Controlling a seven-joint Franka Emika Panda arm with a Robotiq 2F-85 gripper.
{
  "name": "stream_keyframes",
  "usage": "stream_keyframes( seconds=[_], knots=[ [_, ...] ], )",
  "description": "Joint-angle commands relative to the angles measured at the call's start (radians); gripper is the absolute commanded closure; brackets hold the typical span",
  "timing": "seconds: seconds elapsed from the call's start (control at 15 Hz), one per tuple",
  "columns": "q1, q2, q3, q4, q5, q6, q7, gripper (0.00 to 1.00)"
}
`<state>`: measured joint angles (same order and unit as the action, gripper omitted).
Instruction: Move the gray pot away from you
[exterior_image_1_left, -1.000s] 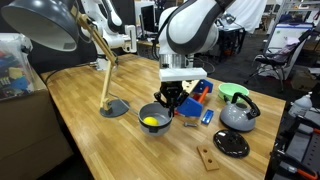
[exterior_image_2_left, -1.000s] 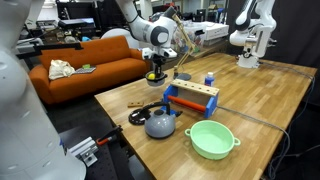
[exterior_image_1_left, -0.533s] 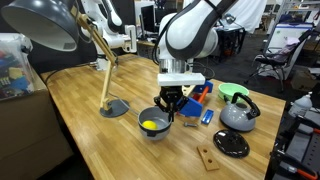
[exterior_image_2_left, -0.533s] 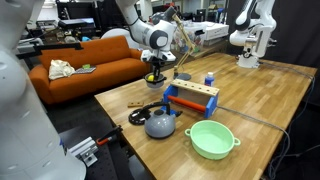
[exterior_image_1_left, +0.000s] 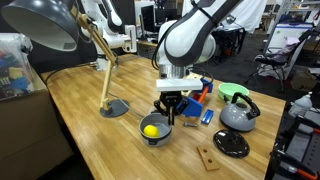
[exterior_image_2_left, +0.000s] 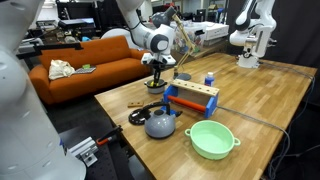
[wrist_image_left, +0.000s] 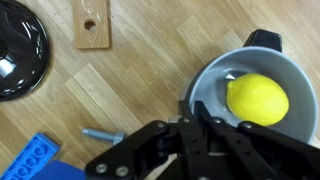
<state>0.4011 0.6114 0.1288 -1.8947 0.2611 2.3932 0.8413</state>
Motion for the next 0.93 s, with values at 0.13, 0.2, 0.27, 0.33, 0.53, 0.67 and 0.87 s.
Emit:
stream_keyframes(
  seconds=[0.13, 0.2, 0.27, 0.33, 0.53, 0.67, 0.87],
  knots=[
    [-0.023, -0.012, 0.039, 0.019, 0.018, -0.002, -0.034, 0.49],
    [-0.021, -0.025, 0.044, 0.011, 0.016, 0.001, -0.041, 0.43],
    [-0.015, -0.049, 0.052, -0.009, 0.011, 0.011, -0.051, 0.35],
    [-0.01, -0.069, 0.059, -0.026, 0.006, 0.017, -0.06, 0.29],
    [0.004, -0.174, 0.095, -0.113, 0.005, 0.056, -0.099, 0.08],
    [0.011, -0.255, 0.125, -0.18, -0.007, 0.047, -0.152, 0.0],
    [0.003, -0.392, 0.206, -0.316, 0.049, 0.041, -0.306, 0.0]
  ],
)
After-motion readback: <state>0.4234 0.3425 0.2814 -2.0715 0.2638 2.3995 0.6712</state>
